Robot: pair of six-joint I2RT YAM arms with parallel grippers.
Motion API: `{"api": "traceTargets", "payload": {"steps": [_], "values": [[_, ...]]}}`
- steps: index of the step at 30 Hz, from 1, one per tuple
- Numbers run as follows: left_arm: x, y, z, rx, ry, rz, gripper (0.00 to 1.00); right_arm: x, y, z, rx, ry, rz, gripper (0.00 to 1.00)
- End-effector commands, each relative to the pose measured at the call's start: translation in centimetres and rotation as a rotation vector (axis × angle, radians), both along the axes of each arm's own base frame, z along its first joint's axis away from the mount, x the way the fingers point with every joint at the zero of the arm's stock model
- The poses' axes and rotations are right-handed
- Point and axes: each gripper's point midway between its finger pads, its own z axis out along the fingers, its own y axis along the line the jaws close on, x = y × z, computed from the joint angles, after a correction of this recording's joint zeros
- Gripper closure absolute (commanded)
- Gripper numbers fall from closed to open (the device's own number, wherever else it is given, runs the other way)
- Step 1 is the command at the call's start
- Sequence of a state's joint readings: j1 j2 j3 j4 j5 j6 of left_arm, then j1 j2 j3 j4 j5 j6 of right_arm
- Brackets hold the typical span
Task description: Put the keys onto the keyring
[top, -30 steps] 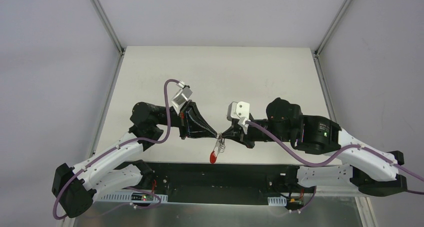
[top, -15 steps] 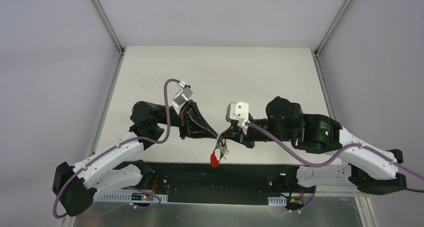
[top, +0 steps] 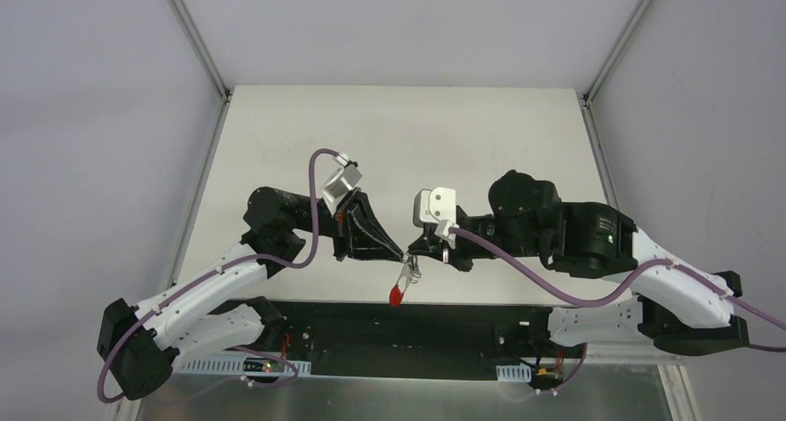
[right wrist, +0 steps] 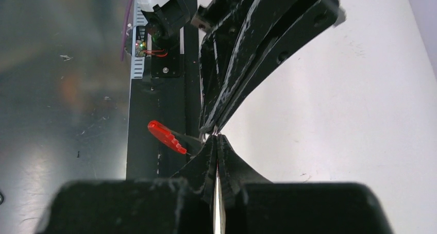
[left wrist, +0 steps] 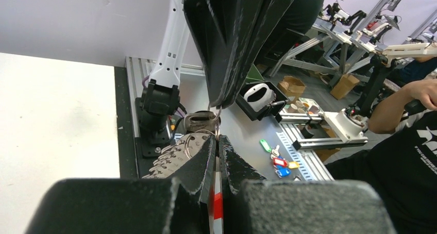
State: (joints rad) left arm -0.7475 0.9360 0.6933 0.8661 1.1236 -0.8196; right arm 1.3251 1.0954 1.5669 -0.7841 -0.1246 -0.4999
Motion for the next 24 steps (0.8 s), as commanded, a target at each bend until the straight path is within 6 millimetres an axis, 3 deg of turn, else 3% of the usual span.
{"api": "traceTargets", "payload": {"steps": [1, 12, 24], "values": [[-1.4, 0.2, 1.2, -0.030, -0.079, -0.053, 1.00, 0.1, 0.5, 2.8, 0.057, -0.060, 0.029, 1.00], [-2.2, 0.4, 1.5, -0.039, -0.097, -0.077, 1.00, 0.3, 0.7, 1.7, -0.042, -0.061, 0.045, 1.00], [-3.7, 1.3, 2.4, -0.079, -0.139, -0.087, 1.00, 1.1, -1.2, 1.4, 0.021, -0.055, -0.060, 1.00]]}}
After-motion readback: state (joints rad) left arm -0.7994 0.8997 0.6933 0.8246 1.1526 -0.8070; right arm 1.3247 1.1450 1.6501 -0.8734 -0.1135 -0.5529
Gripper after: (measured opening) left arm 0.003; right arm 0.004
